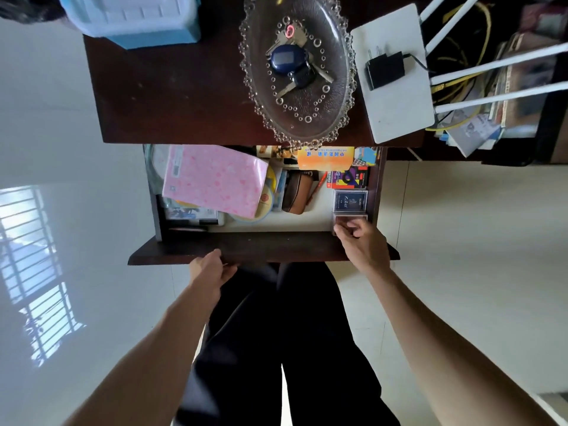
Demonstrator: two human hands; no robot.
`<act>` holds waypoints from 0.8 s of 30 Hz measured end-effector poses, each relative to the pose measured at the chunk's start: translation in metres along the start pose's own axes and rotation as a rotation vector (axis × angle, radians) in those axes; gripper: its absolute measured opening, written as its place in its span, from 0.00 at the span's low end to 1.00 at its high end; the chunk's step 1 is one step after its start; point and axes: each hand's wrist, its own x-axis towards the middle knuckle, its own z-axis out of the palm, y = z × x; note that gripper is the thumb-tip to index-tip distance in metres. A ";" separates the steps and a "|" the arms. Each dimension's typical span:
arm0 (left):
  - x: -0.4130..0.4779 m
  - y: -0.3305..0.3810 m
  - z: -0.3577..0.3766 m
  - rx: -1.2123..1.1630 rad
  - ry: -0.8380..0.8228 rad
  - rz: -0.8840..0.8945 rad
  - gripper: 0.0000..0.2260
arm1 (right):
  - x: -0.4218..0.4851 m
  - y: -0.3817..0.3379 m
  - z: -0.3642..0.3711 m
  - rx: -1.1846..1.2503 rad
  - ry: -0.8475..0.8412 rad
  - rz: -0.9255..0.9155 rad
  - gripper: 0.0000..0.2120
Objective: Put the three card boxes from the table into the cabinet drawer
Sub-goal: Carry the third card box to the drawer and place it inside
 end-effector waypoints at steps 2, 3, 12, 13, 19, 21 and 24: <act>-0.011 -0.001 -0.011 -0.010 -0.048 0.005 0.05 | -0.027 0.009 -0.006 0.121 0.043 0.060 0.19; -0.015 -0.002 -0.016 -0.027 -0.066 0.005 0.06 | -0.037 0.015 -0.007 0.164 0.055 0.117 0.19; -0.017 -0.002 -0.049 -0.094 -0.061 0.042 0.04 | -0.066 0.042 0.009 0.975 -0.149 0.646 0.13; -0.015 -0.002 -0.051 -0.102 -0.060 0.043 0.03 | -0.064 0.041 0.012 1.076 -0.145 0.661 0.15; -0.012 -0.002 -0.052 -0.233 -0.138 0.023 0.14 | -0.050 0.028 0.038 1.423 -0.081 0.746 0.22; -0.014 -0.002 -0.051 -0.259 -0.140 0.013 0.15 | -0.048 0.026 0.044 1.431 -0.065 0.783 0.22; -0.014 0.000 -0.051 -0.295 -0.134 -0.023 0.16 | -0.047 0.024 0.046 1.444 -0.040 0.803 0.23</act>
